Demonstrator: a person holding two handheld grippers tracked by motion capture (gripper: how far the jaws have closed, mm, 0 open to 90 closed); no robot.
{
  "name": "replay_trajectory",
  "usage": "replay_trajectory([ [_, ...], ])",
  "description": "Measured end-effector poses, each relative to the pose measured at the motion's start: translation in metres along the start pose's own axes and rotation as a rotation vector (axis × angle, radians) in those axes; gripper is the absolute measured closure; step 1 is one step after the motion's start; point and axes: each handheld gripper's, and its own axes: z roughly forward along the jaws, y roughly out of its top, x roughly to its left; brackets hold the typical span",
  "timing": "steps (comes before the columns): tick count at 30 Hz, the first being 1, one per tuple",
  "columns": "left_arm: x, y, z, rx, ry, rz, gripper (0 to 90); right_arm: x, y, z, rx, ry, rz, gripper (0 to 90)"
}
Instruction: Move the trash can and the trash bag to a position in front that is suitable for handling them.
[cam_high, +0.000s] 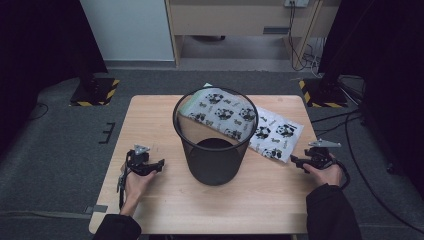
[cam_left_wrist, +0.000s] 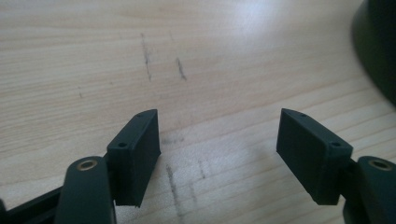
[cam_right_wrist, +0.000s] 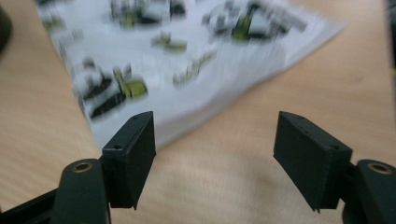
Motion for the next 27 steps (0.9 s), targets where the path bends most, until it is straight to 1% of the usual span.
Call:
replay_trajectory([
  [1,0.000,0.002,-0.004,-0.026,-0.001,-0.004,34.8,0.001,0.003,-0.004,-0.036,-0.007,0.015,30.5],
  [2,-0.001,0.003,-0.009,-0.053,0.001,-0.011,35.3,0.002,0.007,-0.007,-0.064,-0.012,0.022,30.6],
  [3,-0.001,0.003,-0.009,-0.053,0.001,-0.011,36.9,0.004,0.012,-0.009,-0.096,-0.015,0.033,31.2],
  [4,-0.001,0.006,-0.016,-0.089,-0.002,-0.017,38.8,0.005,0.017,-0.010,-0.117,-0.024,0.020,31.3],
  [5,-0.001,0.006,-0.018,-0.101,-0.002,-0.025,39.4,0.007,0.022,-0.009,-0.132,-0.020,0.031,31.2],
  [6,-0.001,0.007,-0.021,-0.111,-0.002,-0.021,40.4,0.007,0.025,-0.009,-0.142,-0.025,0.028,31.3],
  [7,-0.002,0.008,-0.023,-0.128,-0.002,-0.036,41.4,0.009,0.031,-0.007,-0.157,-0.021,0.034,31.2],
  [8,-0.002,0.009,-0.024,-0.138,-0.003,-0.037,42.4,0.012,0.038,-0.002,-0.167,-0.010,0.036,30.8],
  [9,-0.002,0.009,-0.024,-0.138,-0.003,-0.037,43.8,0.012,0.038,-0.002,-0.167,-0.010,0.036,30.8],
  [10,-0.003,0.010,-0.025,-0.148,-0.002,-0.044,43.8,0.014,0.043,0.002,-0.168,0.001,0.028,30.5],
  [11,-0.003,0.012,-0.026,-0.157,-0.002,-0.041,44.7,0.021,0.054,0.012,-0.158,0.019,0.003,29.3],
  [12,-0.003,0.012,-0.026,-0.161,0.000,-0.039,44.8,0.025,0.060,0.018,-0.152,0.031,-0.013,28.8],
  [13,-0.003,0.012,-0.026,-0.161,-0.002,-0.034,44.8,0.028,0.065,0.025,-0.136,0.032,-0.037,28.6],
  [14,-0.003,0.012,-0.026,-0.162,-0.003,-0.033,44.6,0.031,0.069,0.032,-0.129,0.040,-0.049,27.9],
  [15,-0.003,0.012,-0.026,-0.162,-0.003,-0.033,44.5,0.031,0.069,0.032,-0.129,0.040,-0.049,27.9],
  [16,-0.003,0.012,-0.026,-0.163,-0.004,-0.031,44.2,0.037,0.077,0.048,-0.109,0.054,-0.074,27.5],
  [17,-0.004,0.012,-0.025,-0.164,-0.006,-0.035,43.9,0.038,0.080,0.055,-0.097,0.053,-0.095,27.5],
  [18,-0.004,0.013,-0.025,-0.165,-0.008,-0.033,44.0,0.039,0.081,0.061,-0.083,0.053,-0.105,27.5],
  [19,-0.004,0.013,-0.025,-0.166,-0.008,-0.032,43.9,0.039,0.083,0.070,-0.061,0.051,-0.112,27.7],
  [20,-0.005,0.013,-0.025,-0.170,-0.007,-0.025,43.9,0.039,0.084,0.075,-0.048,0.048,-0.115,27.8],
  [21,-0.005,0.013,-0.025,-0.170,-0.007,-0.025,43.8,0.039,0.084,0.075,-0.048,0.048,-0.115,27.8],
  [22,-0.005,0.013,-0.025,-0.174,-0.014,-0.022,43.5,0.036,0.082,0.086,-0.013,0.051,-0.121,29.4],
  [24,-0.007,0.013,-0.025,-0.179,-0.020,-0.023,43.3,0.033,0.079,0.090,-0.002,0.062,-0.109,29.8],
  [25,-0.007,0.013,-0.025,-0.180,-0.024,-0.021,42.9,0.031,0.076,0.091,0.021,0.060,-0.109,29.8],
  [27,-0.009,0.013,-0.026,-0.181,-0.026,-0.019,42.8,0.028,0.070,0.091,0.039,0.060,-0.105,30.1],
])
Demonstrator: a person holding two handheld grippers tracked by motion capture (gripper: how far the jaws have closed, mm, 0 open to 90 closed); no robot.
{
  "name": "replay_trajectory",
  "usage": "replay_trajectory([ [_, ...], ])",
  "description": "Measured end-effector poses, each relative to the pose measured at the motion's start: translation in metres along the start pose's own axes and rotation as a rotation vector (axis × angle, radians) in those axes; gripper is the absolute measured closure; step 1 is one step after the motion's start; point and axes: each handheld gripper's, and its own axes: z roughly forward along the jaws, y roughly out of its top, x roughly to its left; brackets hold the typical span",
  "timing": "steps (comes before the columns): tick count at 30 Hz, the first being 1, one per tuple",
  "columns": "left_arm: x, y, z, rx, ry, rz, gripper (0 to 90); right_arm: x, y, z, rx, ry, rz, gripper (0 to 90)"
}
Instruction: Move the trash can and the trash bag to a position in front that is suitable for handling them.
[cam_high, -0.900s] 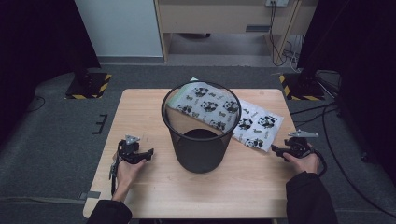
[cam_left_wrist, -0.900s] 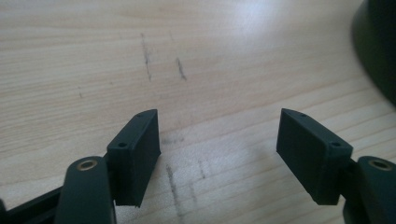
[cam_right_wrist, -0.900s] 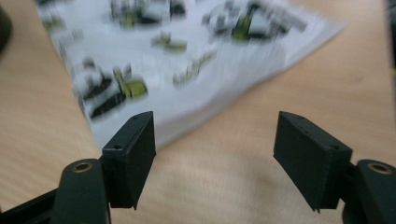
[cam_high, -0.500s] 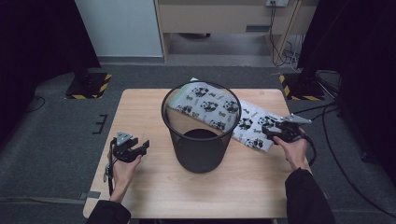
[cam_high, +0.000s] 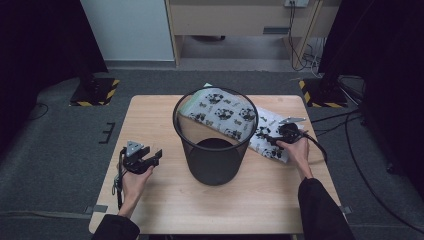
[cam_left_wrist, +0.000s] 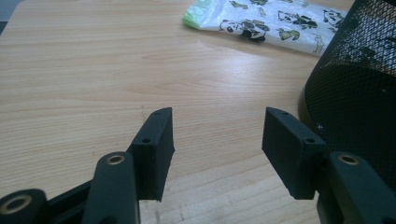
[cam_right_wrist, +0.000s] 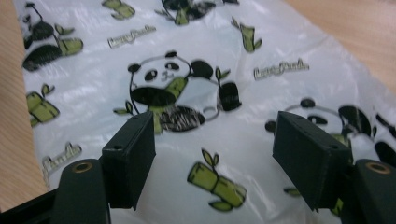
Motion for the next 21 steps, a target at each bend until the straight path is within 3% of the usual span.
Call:
replay_trajectory([
  [3,-0.001,0.000,-0.001,-0.007,-0.004,0.006,42.6,-0.001,-0.004,-0.001,0.019,-0.006,-0.009,31.4],
  [6,-0.003,0.001,-0.006,-0.028,-0.006,0.007,42.5,0.000,-0.017,-0.007,0.080,-0.001,-0.017,32.1],
  [11,-0.003,0.000,-0.007,-0.030,-0.006,0.002,42.4,0.001,-0.026,-0.019,0.093,-0.007,-0.036,32.2],
  [20,-0.011,0.002,-0.014,-0.069,-0.020,0.018,42.5,0.006,-0.064,-0.061,0.107,-0.033,0.010,32.4],
  [21,-0.013,0.003,-0.015,-0.080,-0.021,0.022,42.7,0.006,-0.074,-0.072,0.111,-0.040,0.028,32.5],
])
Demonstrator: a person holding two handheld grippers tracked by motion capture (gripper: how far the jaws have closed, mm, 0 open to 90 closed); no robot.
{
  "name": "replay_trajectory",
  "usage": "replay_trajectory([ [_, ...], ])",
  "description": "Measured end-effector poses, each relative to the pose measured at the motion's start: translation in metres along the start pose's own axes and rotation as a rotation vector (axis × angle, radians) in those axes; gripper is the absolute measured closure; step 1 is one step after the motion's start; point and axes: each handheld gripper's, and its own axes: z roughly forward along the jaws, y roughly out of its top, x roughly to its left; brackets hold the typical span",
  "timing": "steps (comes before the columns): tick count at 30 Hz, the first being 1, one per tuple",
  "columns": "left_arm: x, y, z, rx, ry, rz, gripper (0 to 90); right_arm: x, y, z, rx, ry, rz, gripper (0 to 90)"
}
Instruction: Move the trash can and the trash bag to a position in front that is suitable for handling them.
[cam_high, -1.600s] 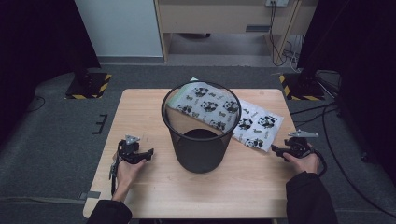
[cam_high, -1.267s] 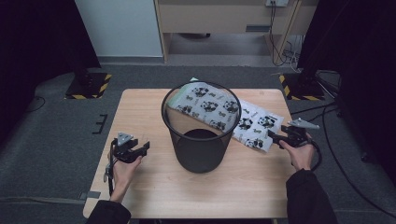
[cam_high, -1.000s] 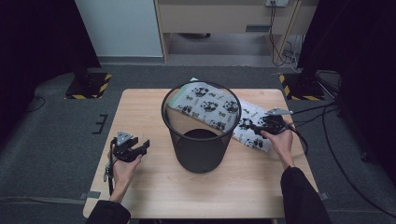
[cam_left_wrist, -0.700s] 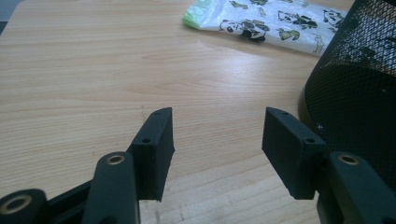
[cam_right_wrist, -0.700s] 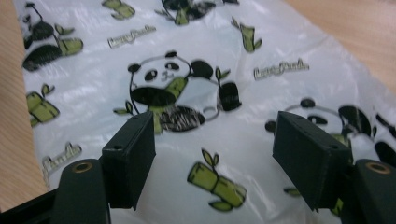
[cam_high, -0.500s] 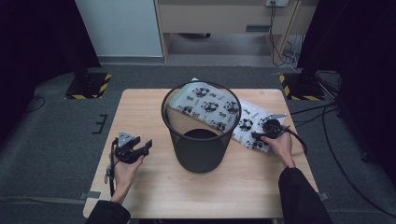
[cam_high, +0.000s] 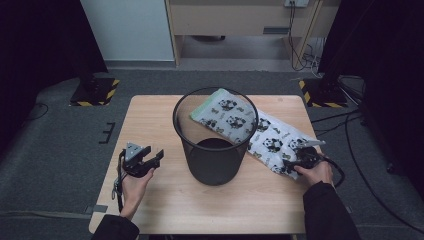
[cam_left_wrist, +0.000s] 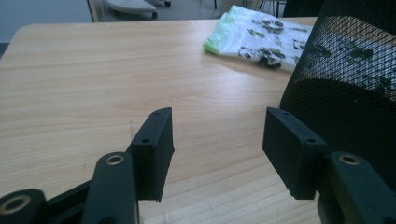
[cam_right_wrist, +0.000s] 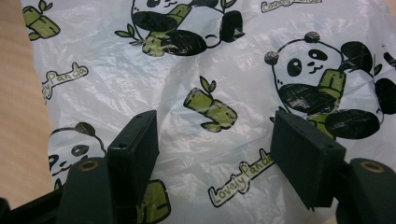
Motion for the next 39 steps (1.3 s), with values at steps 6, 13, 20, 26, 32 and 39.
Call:
replay_trajectory([
  [6,-0.004,0.010,-0.006,-0.044,-0.008,0.001,43.8,0.005,-0.020,-0.023,0.024,-0.024,0.010,31.5],
  [13,-0.012,0.037,-0.006,-0.123,-0.024,-0.010,50.5,0.019,0.025,-0.055,-0.280,-0.045,0.031,34.8],
  [20,-0.032,0.060,0.010,-0.162,-0.102,-0.023,60.0,0.067,0.094,-0.043,-0.512,0.077,0.013,39.4],
  [26,-0.050,0.059,0.021,-0.154,-0.151,0.008,68.1,0.096,0.111,-0.021,-0.535,0.163,0.027,42.7],
  [32,-0.055,0.056,0.023,-0.143,-0.201,0.020,73.2,0.099,0.103,-0.025,-0.520,0.184,-0.017,48.1],
  [39,-0.065,0.054,0.021,-0.126,-0.226,0.033,75.9,0.096,0.092,-0.042,-0.507,0.184,-0.064,55.2],
])
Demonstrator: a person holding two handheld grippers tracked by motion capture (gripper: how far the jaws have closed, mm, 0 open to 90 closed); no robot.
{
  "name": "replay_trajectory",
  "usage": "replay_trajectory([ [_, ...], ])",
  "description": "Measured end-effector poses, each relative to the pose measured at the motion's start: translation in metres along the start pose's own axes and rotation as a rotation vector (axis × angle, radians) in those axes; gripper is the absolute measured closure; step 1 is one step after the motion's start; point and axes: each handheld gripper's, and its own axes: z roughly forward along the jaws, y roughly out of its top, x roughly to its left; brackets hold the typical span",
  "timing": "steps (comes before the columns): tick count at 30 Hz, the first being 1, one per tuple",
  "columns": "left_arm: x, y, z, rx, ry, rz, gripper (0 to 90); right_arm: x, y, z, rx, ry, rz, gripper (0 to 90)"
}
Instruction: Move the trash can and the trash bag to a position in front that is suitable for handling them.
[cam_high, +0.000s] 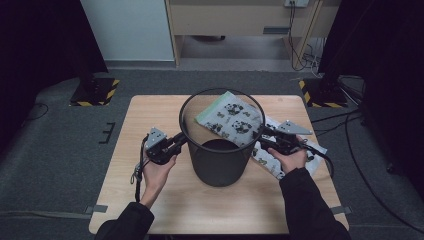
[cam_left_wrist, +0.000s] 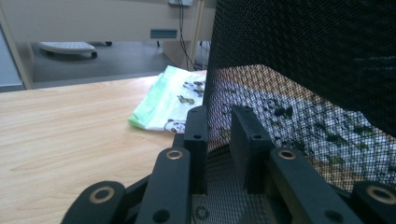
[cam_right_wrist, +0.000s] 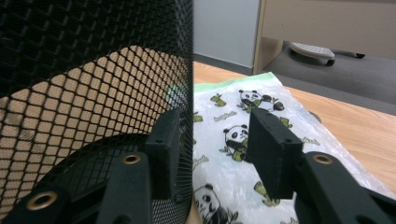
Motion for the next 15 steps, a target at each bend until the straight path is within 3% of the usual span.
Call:
replay_trajectory([
  [8,-0.006,0.000,0.001,0.006,-0.024,0.004,77.7,-0.001,-0.003,-0.012,0.012,0.005,0.023,56.2],
  [15,-0.014,0.000,-0.008,0.012,-0.040,0.014,78.3,0.002,-0.005,-0.017,0.007,0.015,0.017,64.5],
])
